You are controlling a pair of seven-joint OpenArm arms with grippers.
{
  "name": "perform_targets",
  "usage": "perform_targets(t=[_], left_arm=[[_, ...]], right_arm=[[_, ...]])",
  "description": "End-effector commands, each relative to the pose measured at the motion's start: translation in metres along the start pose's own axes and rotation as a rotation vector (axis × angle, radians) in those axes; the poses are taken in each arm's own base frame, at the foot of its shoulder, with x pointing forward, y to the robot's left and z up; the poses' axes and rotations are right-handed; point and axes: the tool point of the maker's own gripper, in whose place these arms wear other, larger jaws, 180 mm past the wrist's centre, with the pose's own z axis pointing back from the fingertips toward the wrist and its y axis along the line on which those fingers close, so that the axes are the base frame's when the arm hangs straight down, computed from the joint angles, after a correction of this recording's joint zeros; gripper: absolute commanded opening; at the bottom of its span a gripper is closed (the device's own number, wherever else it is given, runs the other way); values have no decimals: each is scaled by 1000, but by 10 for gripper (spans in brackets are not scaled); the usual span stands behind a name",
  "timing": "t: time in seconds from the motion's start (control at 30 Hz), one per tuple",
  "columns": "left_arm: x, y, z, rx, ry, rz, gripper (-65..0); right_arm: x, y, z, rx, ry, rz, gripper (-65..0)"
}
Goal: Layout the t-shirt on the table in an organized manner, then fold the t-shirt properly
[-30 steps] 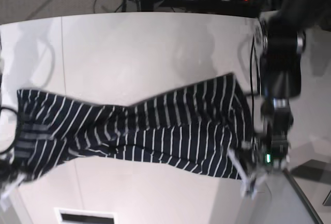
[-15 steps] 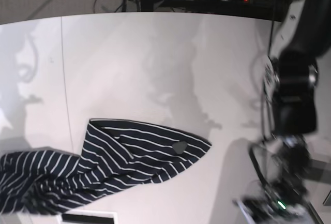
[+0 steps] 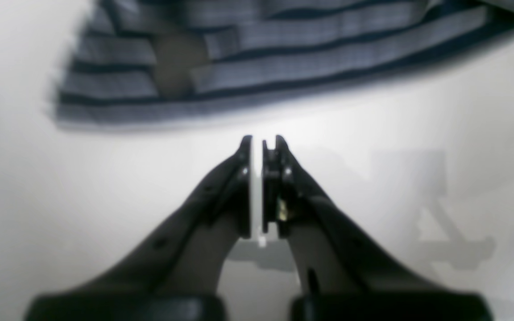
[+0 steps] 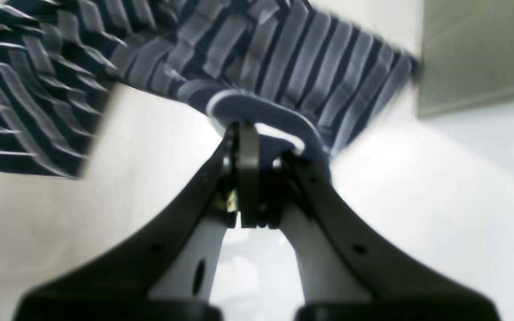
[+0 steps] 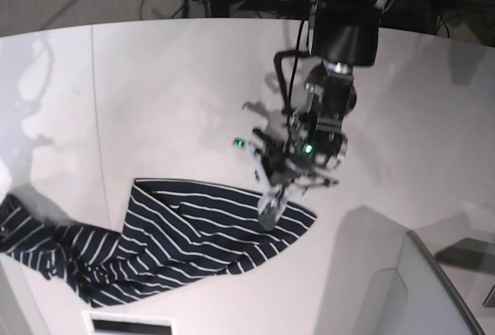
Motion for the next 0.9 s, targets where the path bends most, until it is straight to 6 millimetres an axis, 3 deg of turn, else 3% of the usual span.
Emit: perform_targets(t=[0.0, 0.13, 0.33, 0.53, 0.6, 0.77, 0.8, 0.87], left_arm=[[13, 16, 10, 38, -56, -8, -650], [-36, 35, 37, 89, -15, -50, -650], [-91, 68, 86, 187, 34, -66, -650], [-117, 118, 132, 343, 38, 31, -650], [-124, 127, 140, 373, 45, 50, -650], [-146, 140, 155, 418, 78, 85, -650], [-150, 141, 157, 419, 85, 86, -650], [-153, 140, 158, 403, 94, 76, -650]], right_arm=[[18, -15, 10, -22, -69, -8, -650], [-37, -25, 0, -28, 24, -49, -650], [-109, 11, -22, 42, 151, -99, -650], [-130, 31, -29, 78, 189, -117, -633], [-137, 32, -28, 80, 226, -117, -555], [-136, 19, -17, 26, 268, -149, -155], [-140, 8, -11, -20, 252, -206, -113], [-138, -3, 4, -92, 178, -285, -107]])
